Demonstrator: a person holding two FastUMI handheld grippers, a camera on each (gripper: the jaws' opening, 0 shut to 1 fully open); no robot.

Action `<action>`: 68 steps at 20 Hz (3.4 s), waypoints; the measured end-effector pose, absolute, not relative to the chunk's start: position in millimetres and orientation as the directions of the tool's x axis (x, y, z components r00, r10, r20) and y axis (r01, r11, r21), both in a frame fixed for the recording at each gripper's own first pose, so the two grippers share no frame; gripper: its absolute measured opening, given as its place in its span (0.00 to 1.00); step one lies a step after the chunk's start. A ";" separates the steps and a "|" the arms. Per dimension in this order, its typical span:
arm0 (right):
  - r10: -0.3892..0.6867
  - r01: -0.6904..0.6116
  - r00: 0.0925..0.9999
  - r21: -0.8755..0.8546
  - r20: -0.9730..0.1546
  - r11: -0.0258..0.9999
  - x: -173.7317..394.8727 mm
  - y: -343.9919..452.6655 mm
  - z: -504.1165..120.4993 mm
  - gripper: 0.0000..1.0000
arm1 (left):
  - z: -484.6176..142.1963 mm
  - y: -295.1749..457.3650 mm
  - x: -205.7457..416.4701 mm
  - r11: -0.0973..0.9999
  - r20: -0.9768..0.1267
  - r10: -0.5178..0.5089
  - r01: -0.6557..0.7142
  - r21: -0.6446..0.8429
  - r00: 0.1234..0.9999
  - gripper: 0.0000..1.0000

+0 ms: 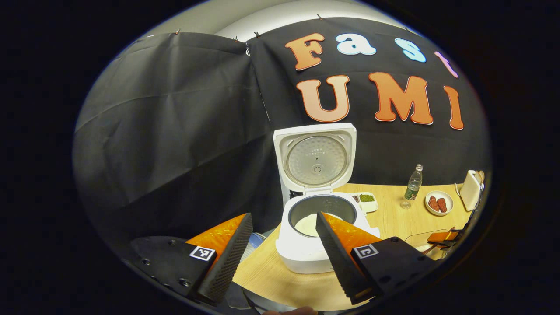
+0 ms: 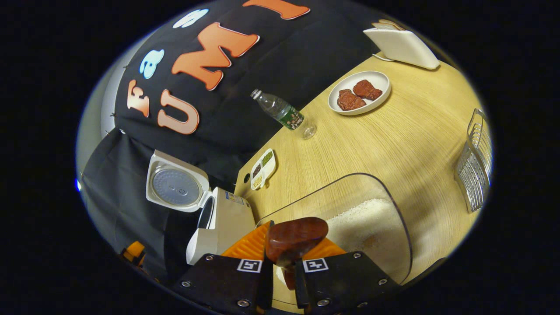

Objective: Close the left gripper, press the button to open the rice cooker; take a wooden spoon from the chopstick holder with the right hand, scoop a spoonful of rice and pour it into the rice cooker, then put the wooden spoon back into the chopstick holder.

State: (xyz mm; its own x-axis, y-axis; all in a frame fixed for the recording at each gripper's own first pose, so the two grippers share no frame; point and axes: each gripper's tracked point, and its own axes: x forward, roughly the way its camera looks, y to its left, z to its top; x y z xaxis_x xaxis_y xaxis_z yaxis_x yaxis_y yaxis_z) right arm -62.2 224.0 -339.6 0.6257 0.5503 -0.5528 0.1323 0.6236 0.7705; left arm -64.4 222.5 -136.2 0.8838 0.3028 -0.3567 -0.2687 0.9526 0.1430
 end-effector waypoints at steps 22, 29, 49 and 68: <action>0.605 0.325 0.699 0.923 -0.382 0.208 11.1 214.5 -235.0 0.19 | -144.4 239.0 -74.2 0.931 -0.344 0.363 -0.352 0.095 0.866 0.99; 0.649 0.277 0.677 0.937 -0.348 0.213 45.5 298.6 -192.5 0.19 | -156.7 271.9 -73.9 0.922 -0.312 0.386 -0.369 0.115 0.868 0.99; 0.588 -0.115 0.729 0.784 -0.350 0.610 95.7 482.6 -137.3 0.19 | -212.5 375.9 -70.8 0.894 -0.414 0.429 -0.444 0.065 0.803 0.99; 0.590 -0.509 0.785 0.347 -0.189 0.788 85.1 536.9 -71.7 0.19 | -224.2 373.3 -68.7 0.899 -0.448 0.419 -0.429 0.085 0.790 0.99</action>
